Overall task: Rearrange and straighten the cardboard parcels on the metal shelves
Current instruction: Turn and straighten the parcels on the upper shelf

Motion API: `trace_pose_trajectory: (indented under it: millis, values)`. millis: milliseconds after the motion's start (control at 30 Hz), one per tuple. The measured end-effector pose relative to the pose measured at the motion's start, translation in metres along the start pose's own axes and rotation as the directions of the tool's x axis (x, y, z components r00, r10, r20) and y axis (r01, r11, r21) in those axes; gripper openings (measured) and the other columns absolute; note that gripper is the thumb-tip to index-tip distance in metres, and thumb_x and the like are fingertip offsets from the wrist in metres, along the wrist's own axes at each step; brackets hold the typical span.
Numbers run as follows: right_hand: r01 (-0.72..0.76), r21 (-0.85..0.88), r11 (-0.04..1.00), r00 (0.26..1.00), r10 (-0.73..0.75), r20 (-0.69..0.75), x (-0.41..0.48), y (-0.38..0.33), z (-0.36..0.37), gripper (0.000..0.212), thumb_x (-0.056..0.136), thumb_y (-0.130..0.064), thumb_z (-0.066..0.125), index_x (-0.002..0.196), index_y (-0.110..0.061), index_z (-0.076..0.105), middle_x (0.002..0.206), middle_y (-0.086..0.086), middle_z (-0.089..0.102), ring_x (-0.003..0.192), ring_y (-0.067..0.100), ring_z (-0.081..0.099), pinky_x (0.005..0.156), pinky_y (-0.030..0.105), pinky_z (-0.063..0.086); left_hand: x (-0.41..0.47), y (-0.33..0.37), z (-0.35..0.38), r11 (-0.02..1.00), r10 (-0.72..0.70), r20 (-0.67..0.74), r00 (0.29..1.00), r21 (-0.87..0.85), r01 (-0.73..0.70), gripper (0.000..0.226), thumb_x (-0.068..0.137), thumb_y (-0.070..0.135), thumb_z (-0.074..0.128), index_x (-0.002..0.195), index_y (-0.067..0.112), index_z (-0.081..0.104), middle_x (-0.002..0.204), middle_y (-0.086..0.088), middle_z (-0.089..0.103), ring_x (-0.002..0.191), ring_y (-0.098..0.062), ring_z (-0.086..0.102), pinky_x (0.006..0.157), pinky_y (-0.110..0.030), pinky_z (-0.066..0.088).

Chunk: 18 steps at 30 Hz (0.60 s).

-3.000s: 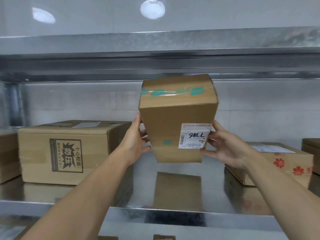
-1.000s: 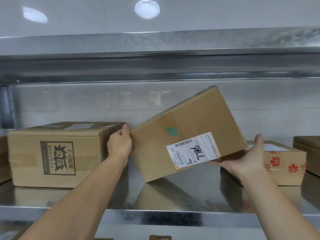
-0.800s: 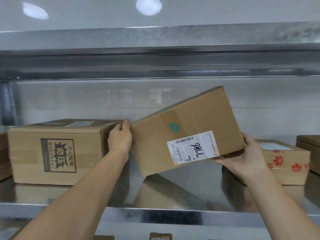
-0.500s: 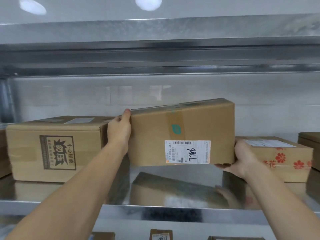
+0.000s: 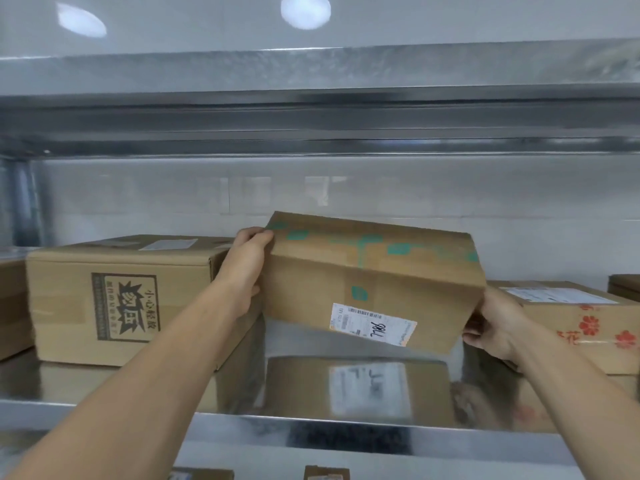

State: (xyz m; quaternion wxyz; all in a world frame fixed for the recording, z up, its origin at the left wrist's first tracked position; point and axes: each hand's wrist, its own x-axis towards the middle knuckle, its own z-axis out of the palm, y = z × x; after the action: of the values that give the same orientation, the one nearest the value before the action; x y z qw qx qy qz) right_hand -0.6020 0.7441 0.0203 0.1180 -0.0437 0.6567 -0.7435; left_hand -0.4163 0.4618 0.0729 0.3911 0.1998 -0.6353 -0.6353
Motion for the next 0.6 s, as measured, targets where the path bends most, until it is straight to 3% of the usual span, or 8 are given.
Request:
trace_pose_trajectory:
  millis: [67, 133, 167, 267, 367, 433, 500, 600]
  values:
    - [0.026, 0.060, 0.998, 0.999, -0.029, 0.039, -0.006, -0.002, -0.001, 0.021, 0.096, -0.017, 0.053, 0.077, -0.019, 0.061, 0.065, 0.000, 0.065, 0.066, 0.020, 0.053, 0.070, 0.031, 0.045, 0.000, -0.001, -0.001, 0.999, 0.011, 0.018, 1.000, -0.033, -0.011, 0.011, 0.100, 0.043, 0.050, 0.110, 0.038, 0.054, 0.112, 0.012, 0.058, 0.102, -0.017, 0.054, 0.100, -0.045, 0.041]
    - [0.050, 0.066, 0.997, 0.992, -0.057, 0.110, -0.011, -0.004, -0.001, 0.020, 0.099, -0.024, 0.055, 0.097, -0.014, 0.072, 0.094, 0.006, 0.077, 0.089, 0.028, 0.069, 0.089, 0.045, 0.055, -0.001, -0.002, -0.002, 0.998, 0.025, 0.033, 0.999, -0.058, -0.023, 0.015, 0.100, 0.045, 0.051, 0.110, 0.035, 0.055, 0.119, 0.003, 0.063, 0.104, -0.020, 0.059, 0.092, -0.042, 0.044]
    - [0.056, 0.064, 0.996, 0.990, -0.064, 0.127, -0.013, -0.005, -0.001, 0.022, 0.100, -0.025, 0.055, 0.099, -0.013, 0.073, 0.098, 0.010, 0.077, 0.093, 0.031, 0.070, 0.095, 0.050, 0.054, -0.002, -0.003, -0.003, 0.997, 0.034, 0.041, 0.999, -0.072, -0.031, 0.018, 0.101, 0.047, 0.051, 0.110, 0.033, 0.057, 0.120, 0.001, 0.065, 0.106, -0.021, 0.061, 0.091, -0.042, 0.045]
    - [0.062, 0.074, 0.995, 0.989, -0.071, 0.131, -0.011, -0.009, -0.003, 0.024, 0.102, -0.028, 0.054, 0.092, -0.015, 0.072, 0.087, 0.009, 0.077, 0.084, 0.030, 0.070, 0.095, 0.048, 0.052, -0.008, -0.007, -0.003, 0.993, 0.032, 0.076, 0.997, -0.116, -0.023, 0.031, 0.102, 0.051, 0.048, 0.115, 0.028, 0.065, 0.112, 0.003, 0.074, 0.106, -0.019, 0.067, 0.097, -0.039, 0.048]
    - [0.035, 0.166, 0.986, 0.991, -0.056, 0.125, -0.013, -0.012, -0.002, 0.040, 0.102, -0.053, 0.053, 0.101, -0.018, 0.073, 0.104, 0.009, 0.076, 0.103, 0.031, 0.069, 0.104, 0.049, 0.050, -0.011, -0.013, -0.006, 0.992, 0.032, 0.103, 0.994, -0.127, -0.019, 0.037, 0.103, 0.053, 0.044, 0.107, 0.029, 0.072, 0.103, 0.007, 0.077, 0.106, -0.016, 0.068, 0.101, -0.037, 0.047]
    - [0.019, 0.224, 0.974, 0.993, -0.044, 0.105, -0.012, -0.014, -0.004, 0.051, 0.097, -0.061, 0.055, 0.113, -0.016, 0.072, 0.113, 0.011, 0.075, 0.110, 0.032, 0.068, 0.102, 0.049, 0.051, -0.013, -0.017, -0.007, 0.990, 0.039, 0.110, 0.993, -0.141, -0.023, 0.040, 0.103, 0.056, 0.042, 0.109, 0.028, 0.071, 0.101, 0.008, 0.078, 0.104, -0.013, 0.069, 0.101, -0.038, 0.049]
    - [-0.001, 0.235, 0.972, 0.992, -0.028, 0.123, -0.016, -0.016, -0.004, 0.052, 0.094, -0.062, 0.059, 0.114, -0.015, 0.071, 0.109, 0.012, 0.076, 0.104, 0.032, 0.070, 0.091, 0.047, 0.055, -0.015, -0.021, -0.008, 0.990, 0.036, 0.105, 0.994, -0.141, -0.021, 0.038, 0.104, 0.055, 0.041, 0.108, 0.029, 0.068, 0.092, 0.013, 0.078, 0.093, -0.008, 0.071, 0.091, -0.035, 0.052]
    - [0.014, 0.224, 0.974, 0.984, -0.053, 0.167, -0.018, -0.018, -0.004, 0.038, 0.096, -0.054, 0.062, 0.099, -0.017, 0.072, 0.087, 0.008, 0.076, 0.086, 0.029, 0.070, 0.075, 0.044, 0.054, -0.016, -0.023, -0.008, 0.986, 0.013, 0.118, 0.993, -0.164, 0.007, 0.045, 0.103, 0.057, 0.042, 0.121, 0.024, 0.067, 0.113, 0.003, 0.076, 0.099, -0.013, 0.072, 0.091, -0.037, 0.053]
